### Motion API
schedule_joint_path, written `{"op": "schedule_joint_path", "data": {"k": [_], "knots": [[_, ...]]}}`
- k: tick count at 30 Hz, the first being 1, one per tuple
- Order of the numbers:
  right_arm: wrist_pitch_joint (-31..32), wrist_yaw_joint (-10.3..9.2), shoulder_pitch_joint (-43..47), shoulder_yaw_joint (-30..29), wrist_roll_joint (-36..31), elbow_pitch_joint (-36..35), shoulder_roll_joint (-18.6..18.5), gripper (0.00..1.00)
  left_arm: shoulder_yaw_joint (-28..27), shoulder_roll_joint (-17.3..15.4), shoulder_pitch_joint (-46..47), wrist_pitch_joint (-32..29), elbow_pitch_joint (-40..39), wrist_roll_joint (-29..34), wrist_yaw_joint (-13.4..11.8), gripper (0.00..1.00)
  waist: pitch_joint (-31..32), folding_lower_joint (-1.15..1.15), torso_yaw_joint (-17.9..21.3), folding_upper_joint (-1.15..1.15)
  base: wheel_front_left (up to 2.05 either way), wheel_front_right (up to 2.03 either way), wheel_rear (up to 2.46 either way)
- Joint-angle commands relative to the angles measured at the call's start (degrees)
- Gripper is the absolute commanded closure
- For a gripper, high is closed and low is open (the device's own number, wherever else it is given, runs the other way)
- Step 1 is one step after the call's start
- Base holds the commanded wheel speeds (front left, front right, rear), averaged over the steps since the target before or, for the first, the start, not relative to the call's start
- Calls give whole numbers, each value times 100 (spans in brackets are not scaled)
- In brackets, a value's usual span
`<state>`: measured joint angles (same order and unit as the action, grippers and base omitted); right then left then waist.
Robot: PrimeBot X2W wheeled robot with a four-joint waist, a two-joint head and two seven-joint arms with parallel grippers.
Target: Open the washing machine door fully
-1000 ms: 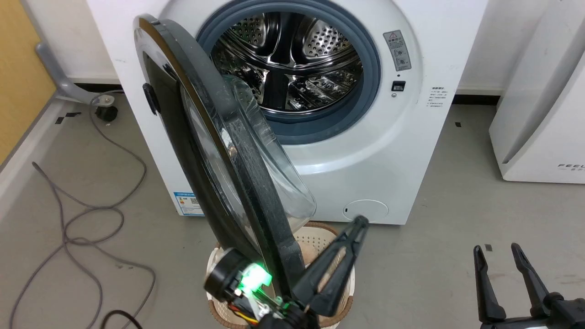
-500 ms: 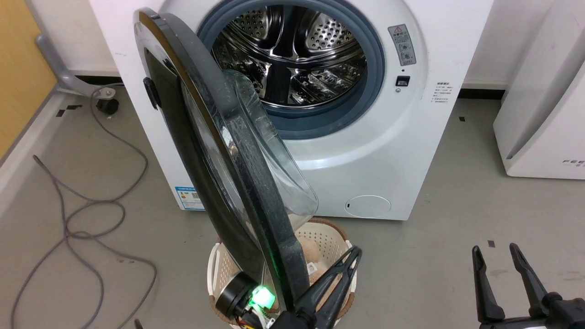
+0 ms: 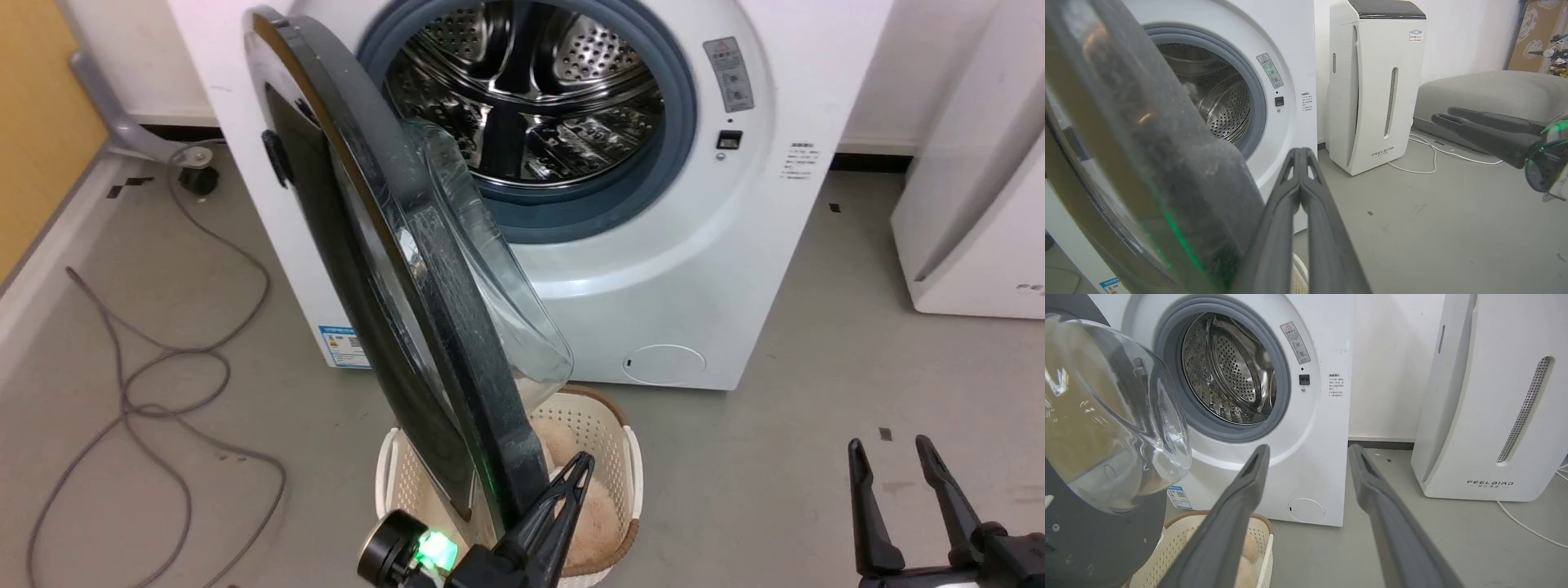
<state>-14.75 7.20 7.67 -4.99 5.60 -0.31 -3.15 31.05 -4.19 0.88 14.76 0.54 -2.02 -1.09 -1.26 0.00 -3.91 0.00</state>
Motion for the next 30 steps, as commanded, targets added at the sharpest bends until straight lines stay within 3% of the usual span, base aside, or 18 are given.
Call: {"op": "schedule_joint_path", "data": {"k": [1, 30], "knots": [[-25, 29, -33, 8, 5, 19, 27, 0, -85, -41, -122, 24, 12, -23, -75, 100, 13, 0, -54, 0, 0, 0, 0], [-25, 29, 101, 105, 121, 17, 27, 0, -567, -586, -1002, 24, -891, 12, -486, 100, -46, 0, -1516, 0, 0, 0, 0]]}}
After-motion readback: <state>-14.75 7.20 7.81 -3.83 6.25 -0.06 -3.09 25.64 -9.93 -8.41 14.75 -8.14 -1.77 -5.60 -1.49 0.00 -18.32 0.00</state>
